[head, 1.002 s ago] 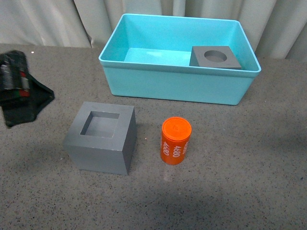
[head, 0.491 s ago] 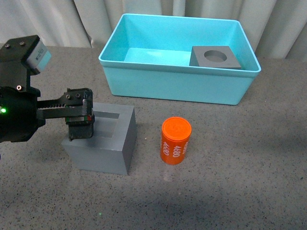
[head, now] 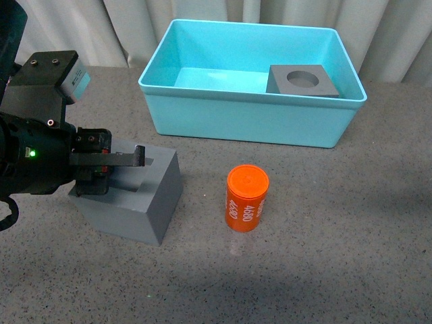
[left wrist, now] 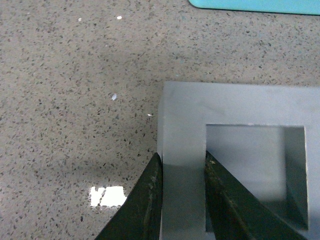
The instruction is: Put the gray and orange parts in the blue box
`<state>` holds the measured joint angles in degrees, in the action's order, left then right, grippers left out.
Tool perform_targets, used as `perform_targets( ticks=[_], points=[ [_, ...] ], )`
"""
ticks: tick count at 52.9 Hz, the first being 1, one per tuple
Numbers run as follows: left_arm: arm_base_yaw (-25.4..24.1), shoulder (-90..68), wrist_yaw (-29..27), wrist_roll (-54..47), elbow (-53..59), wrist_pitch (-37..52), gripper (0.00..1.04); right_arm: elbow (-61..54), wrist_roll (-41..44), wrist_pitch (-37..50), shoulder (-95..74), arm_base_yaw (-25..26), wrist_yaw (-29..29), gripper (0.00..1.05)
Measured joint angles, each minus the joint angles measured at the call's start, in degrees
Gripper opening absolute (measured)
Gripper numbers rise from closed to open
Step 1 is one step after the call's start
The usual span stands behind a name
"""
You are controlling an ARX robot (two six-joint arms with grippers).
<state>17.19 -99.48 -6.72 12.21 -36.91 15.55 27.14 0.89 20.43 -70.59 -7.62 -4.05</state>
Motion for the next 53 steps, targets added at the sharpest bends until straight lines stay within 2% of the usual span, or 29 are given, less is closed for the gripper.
perform_targets(
  ticks=[4,15,23,38,53],
  points=[
    [0.2,1.2,-1.0,0.5,0.0,-0.7,0.18,0.0,0.0,0.0,0.0,0.0,0.0,0.95],
    [0.6,8.2,-1.3,3.6,-1.1,-3.3,0.18,0.0,0.0,0.0,0.0,0.0,0.0,0.95],
    [2.6,12.4,-1.8,4.6,-7.7,-2.2,0.18,0.0,0.0,0.0,0.0,0.0,0.0,0.95],
    [0.4,-3.8,0.7,4.5,-25.9,3.0,0.17,0.0,0.0,0.0,0.0,0.0,0.0,0.95],
    [-1.3,-16.3,2.3,3.7,-34.6,3.6,0.17,0.0,0.0,0.0,0.0,0.0,0.0,0.95]
  ],
)
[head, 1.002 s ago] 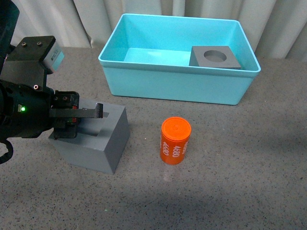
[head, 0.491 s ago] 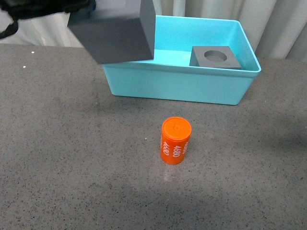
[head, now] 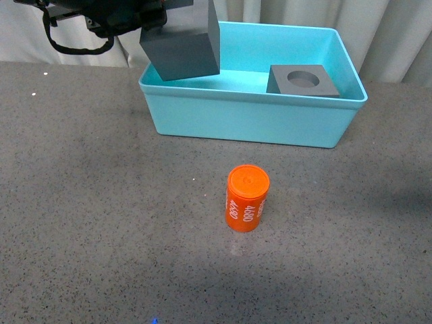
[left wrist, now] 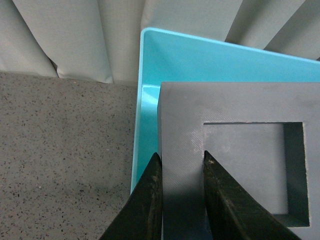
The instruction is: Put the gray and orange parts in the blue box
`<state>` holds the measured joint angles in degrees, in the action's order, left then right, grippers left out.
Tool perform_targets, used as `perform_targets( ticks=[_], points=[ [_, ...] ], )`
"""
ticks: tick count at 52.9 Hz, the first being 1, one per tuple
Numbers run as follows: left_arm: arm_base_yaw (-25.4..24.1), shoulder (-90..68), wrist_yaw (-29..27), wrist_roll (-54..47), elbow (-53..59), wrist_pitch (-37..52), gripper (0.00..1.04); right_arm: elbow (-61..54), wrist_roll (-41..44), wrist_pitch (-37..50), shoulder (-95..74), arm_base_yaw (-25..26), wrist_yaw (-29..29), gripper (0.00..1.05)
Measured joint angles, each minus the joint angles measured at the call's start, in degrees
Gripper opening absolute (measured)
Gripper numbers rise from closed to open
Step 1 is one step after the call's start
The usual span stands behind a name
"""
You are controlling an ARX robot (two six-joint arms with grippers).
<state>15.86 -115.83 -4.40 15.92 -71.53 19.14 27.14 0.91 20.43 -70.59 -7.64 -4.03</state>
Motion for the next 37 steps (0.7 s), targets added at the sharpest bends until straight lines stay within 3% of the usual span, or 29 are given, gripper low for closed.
perform_targets(
  ticks=[16,27,37],
  points=[
    [-0.3,-6.2,1.4,-0.2,-4.4,-3.3,0.17,0.0,0.0,0.0,0.0,0.0,0.0,0.95],
    [-0.3,-8.2,-1.0,-0.3,-7.0,-7.0,0.17,0.0,0.0,0.0,0.0,0.0,0.0,0.95],
    [-0.3,-7.1,-2.1,1.3,-7.0,-7.1,0.53,0.0,0.0,0.0,0.0,0.0,0.0,0.95]
  ],
)
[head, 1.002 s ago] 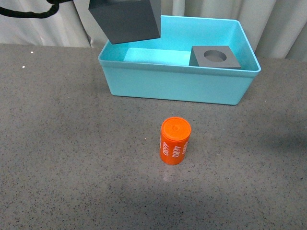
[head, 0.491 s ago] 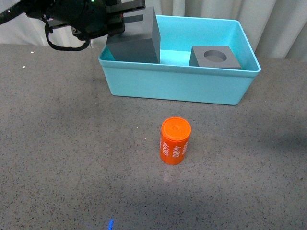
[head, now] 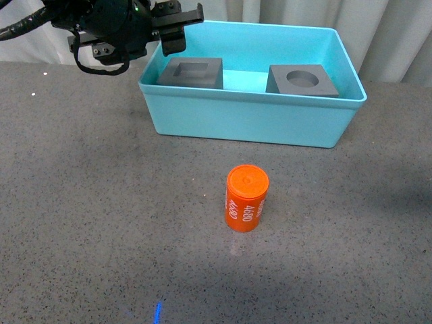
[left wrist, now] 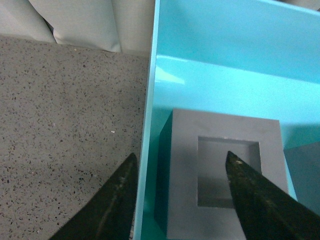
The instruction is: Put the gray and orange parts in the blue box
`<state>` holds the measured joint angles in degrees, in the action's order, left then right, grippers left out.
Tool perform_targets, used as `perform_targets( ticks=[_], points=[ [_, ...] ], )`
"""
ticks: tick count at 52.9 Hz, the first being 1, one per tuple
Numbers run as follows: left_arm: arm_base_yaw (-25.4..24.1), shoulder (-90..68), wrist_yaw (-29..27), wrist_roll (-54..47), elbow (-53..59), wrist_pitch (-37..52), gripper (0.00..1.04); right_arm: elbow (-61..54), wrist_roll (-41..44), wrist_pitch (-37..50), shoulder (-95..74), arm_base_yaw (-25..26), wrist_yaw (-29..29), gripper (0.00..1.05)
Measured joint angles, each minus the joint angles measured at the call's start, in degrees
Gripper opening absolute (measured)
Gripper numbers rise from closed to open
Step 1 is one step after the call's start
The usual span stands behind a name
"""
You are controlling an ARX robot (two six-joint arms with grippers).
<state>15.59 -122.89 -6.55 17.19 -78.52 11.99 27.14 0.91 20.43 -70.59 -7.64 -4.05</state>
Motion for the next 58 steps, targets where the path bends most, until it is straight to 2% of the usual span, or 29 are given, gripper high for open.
perform_targets(
  ticks=[3,6,11,16,33,42,51,58],
  points=[
    [0.0,1.0,0.0,0.5,0.9,0.8,0.60,0.0,0.0,0.0,0.0,0.0,0.0,0.95],
    [0.0,3.9,-0.2,1.2,3.4,3.1,0.73,0.0,0.0,0.0,0.0,0.0,0.0,0.95],
    [0.0,8.1,-1.5,1.5,7.2,6.5,0.85,0.0,0.0,0.0,0.0,0.0,0.0,0.95],
    [0.1,15.3,-2.3,-0.6,14.5,14.4,1.00,0.0,0.0,0.0,0.0,0.0,0.0,0.95],
    [-1.6,40.9,-2.9,-1.0,40.6,21.9,0.98,0.0,0.0,0.0,0.0,0.0,0.0,0.95],
    [-5.8,61.1,-2.5,-1.2,58.9,20.7,0.98,0.0,0.0,0.0,0.0,0.0,0.0,0.95],
    [-12.0,76.2,-0.9,-1.6,67.5,11.8,0.98,0.0,0.0,0.0,0.0,0.0,0.0,0.95],
    [-13.6,88.8,-0.7,-0.9,71.0,1.6,0.98,0.0,0.0,0.0,0.0,0.0,0.0,0.95]
  ],
)
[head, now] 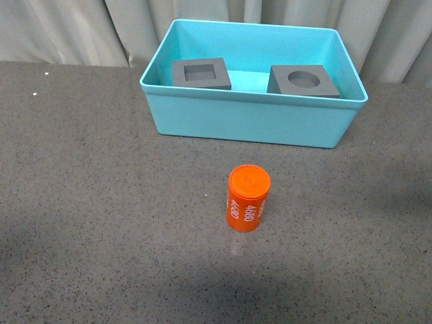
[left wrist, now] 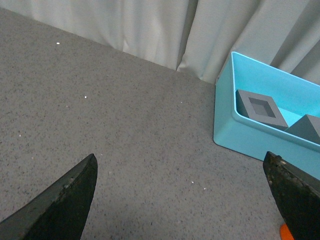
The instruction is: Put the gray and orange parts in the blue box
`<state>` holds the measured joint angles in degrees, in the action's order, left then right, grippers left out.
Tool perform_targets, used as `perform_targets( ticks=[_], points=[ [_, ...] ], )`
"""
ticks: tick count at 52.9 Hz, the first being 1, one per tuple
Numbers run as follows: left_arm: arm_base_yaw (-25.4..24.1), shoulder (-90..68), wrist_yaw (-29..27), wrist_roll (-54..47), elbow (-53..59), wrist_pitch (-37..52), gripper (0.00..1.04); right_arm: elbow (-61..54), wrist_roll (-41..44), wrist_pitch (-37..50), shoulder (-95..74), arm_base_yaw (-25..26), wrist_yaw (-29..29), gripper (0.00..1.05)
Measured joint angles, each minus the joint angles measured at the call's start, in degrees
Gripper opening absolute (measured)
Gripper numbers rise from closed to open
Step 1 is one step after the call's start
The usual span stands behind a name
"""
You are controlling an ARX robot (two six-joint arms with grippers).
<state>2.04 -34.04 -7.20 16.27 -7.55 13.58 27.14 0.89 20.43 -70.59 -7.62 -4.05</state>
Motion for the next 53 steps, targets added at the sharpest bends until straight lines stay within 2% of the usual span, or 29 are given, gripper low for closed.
perform_targets(
  ticks=[13,23,27,31,37,41,47,50,53],
  points=[
    [0.6,16.5,-2.3,-2.5,2.8,-15.2,0.98,0.0,0.0,0.0,0.0,0.0,0.0,0.95],
    [0.3,18.5,-1.4,-4.4,3.5,-14.8,0.97,0.0,0.0,0.0,0.0,0.0,0.0,0.95],
    [-1.5,21.1,6.1,-9.6,6.5,-5.5,0.82,0.0,0.0,0.0,0.0,0.0,0.0,0.95],
    [-1.7,23.0,6.9,-12.7,6.5,-2.4,0.70,0.0,0.0,0.0,0.0,0.0,0.0,0.95],
    [-1.8,24.7,7.0,-14.7,6.5,-4.1,0.48,-0.1,0.0,0.0,0.1,0.0,0.0,0.95],
    [-1.9,31.4,7.1,-15.1,6.5,-12.6,0.32,-0.1,0.0,0.0,0.1,0.0,0.0,0.95],
    [-1.9,33.7,7.1,-15.4,6.5,-13.4,0.12,-0.1,0.0,0.0,0.2,0.0,0.0,0.95],
    [-1.9,33.7,7.1,-15.6,6.5,-13.4,0.03,-0.1,0.0,0.0,0.2,0.0,0.0,0.95],
    [-1.9,33.7,7.1,-15.7,6.5,-13.5,0.04,-0.1,0.0,0.0,0.1,0.0,0.0,0.95]
  ],
)
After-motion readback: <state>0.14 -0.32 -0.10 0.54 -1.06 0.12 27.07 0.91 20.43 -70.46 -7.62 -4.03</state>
